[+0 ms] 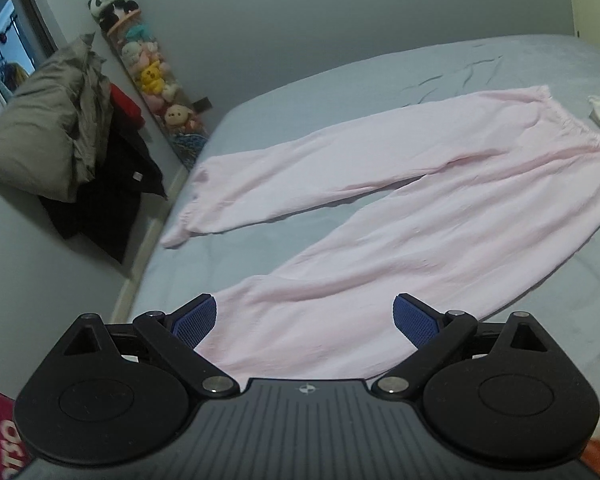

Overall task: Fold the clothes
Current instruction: 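Move both tools toward the trouser leg cuffs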

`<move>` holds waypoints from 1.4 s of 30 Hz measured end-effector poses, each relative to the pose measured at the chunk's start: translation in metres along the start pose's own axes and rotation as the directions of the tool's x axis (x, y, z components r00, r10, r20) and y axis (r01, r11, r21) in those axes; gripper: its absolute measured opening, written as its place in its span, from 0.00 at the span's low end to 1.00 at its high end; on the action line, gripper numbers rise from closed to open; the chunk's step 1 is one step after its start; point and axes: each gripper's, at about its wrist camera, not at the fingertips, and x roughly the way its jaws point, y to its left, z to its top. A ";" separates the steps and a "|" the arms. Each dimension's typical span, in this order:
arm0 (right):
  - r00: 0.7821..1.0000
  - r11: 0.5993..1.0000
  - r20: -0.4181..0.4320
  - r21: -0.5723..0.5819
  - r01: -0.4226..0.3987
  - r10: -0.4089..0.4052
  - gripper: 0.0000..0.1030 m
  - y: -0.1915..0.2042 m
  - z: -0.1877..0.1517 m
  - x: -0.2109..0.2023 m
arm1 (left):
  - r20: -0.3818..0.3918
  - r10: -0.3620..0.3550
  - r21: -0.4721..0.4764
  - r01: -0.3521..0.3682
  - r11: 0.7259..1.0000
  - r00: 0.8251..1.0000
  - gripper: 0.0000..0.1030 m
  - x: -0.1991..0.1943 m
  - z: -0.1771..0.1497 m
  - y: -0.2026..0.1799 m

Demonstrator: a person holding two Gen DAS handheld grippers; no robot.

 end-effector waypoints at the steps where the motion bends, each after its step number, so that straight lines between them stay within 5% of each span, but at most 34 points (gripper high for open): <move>1: 1.000 1.000 -0.011 -0.005 0.005 -0.005 0.95 0.001 0.007 -0.006 | 0.004 -0.001 0.000 0.001 1.000 1.000 0.93 -0.001 0.000 0.001; 13: 0.994 0.994 -0.026 -0.032 0.103 -0.103 0.95 0.011 0.024 -0.036 | 0.022 -0.017 0.002 0.016 1.000 1.000 0.93 0.001 -0.005 0.022; 18: 0.990 0.990 -0.051 -0.062 0.129 -0.132 0.95 -0.001 0.027 -0.022 | 0.009 -0.011 0.092 0.010 0.996 1.000 0.93 0.011 -0.012 0.032; 25: 0.982 0.957 -0.121 -0.269 0.108 -0.145 0.95 -0.020 0.046 0.004 | -0.027 -0.029 0.224 0.034 0.974 0.999 0.93 0.032 -0.035 0.054; 32: 0.956 0.947 -0.211 -0.291 0.136 -0.202 0.95 -0.055 0.056 0.037 | -0.100 -0.091 0.335 0.120 0.935 0.991 0.93 0.064 -0.060 0.055; 37: 0.961 0.877 -0.185 -0.472 0.094 -0.203 0.95 -0.057 0.054 0.058 | -0.149 -0.125 0.379 0.174 0.909 0.981 0.93 0.086 -0.067 0.061; 42: 0.959 0.700 -0.148 -0.711 0.065 -0.240 0.93 -0.054 0.041 0.085 | -0.202 -0.162 0.478 0.242 0.844 0.966 0.93 0.103 -0.074 0.058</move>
